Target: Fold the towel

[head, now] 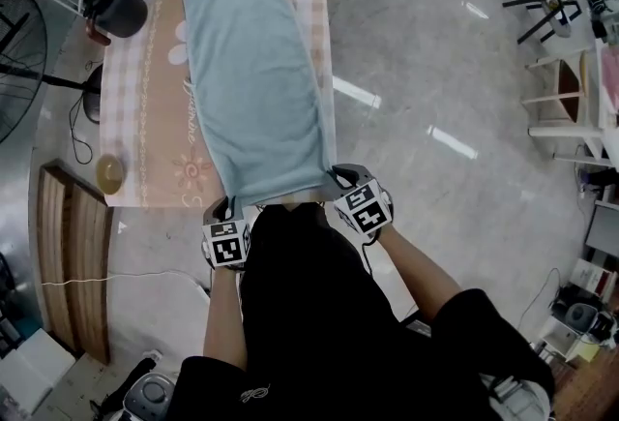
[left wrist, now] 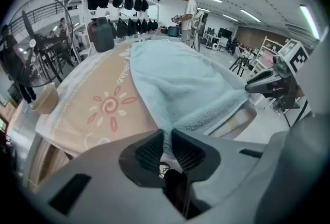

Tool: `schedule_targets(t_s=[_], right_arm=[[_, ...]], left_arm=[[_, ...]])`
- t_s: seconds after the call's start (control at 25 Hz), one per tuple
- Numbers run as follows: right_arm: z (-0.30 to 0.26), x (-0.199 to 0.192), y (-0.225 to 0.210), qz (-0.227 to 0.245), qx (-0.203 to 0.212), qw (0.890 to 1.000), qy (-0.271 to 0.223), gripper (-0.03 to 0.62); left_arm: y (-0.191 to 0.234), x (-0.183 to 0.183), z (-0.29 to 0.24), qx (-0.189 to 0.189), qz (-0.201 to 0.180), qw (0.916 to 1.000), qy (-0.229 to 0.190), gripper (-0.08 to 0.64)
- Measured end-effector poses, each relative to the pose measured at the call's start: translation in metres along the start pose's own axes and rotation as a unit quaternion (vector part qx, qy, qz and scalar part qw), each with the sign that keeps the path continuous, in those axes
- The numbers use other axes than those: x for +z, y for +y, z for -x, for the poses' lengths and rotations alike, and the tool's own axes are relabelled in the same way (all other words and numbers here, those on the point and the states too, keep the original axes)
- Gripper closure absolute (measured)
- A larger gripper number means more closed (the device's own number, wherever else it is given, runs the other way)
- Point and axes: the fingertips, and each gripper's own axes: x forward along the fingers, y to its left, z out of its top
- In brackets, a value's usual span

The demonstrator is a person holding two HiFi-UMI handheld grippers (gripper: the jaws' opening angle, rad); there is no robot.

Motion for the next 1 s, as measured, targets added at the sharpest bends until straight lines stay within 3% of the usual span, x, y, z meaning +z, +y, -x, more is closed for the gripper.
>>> schedule_targets(t_s=[0.28, 0.52, 0.8, 1.0], right_arm=[[0.009, -0.006, 0.011, -0.019, 0.024, 1.0, 0.001, 0.551], [0.029, -0.003, 0.031, -0.03, 0.018, 0.999, -0.007, 0.551], [0.048, 0.021, 0.051, -0.047, -0.001, 0.998, -0.031, 0.551], [0.055, 0.055, 0.051, -0.051, -0.029, 0.997, -0.05, 0.551]], left_arm=[[0.001, -0.008, 0.016, -0.003, 0.018, 0.9996, -0.023, 0.514], [0.005, -0.008, 0.041, -0.028, 0.012, 0.9993, -0.023, 0.514], [0.022, 0.012, 0.075, -0.054, 0.008, 0.9971, -0.053, 0.514], [0.042, 0.048, 0.085, -0.069, -0.003, 0.9947, -0.076, 0.515]])
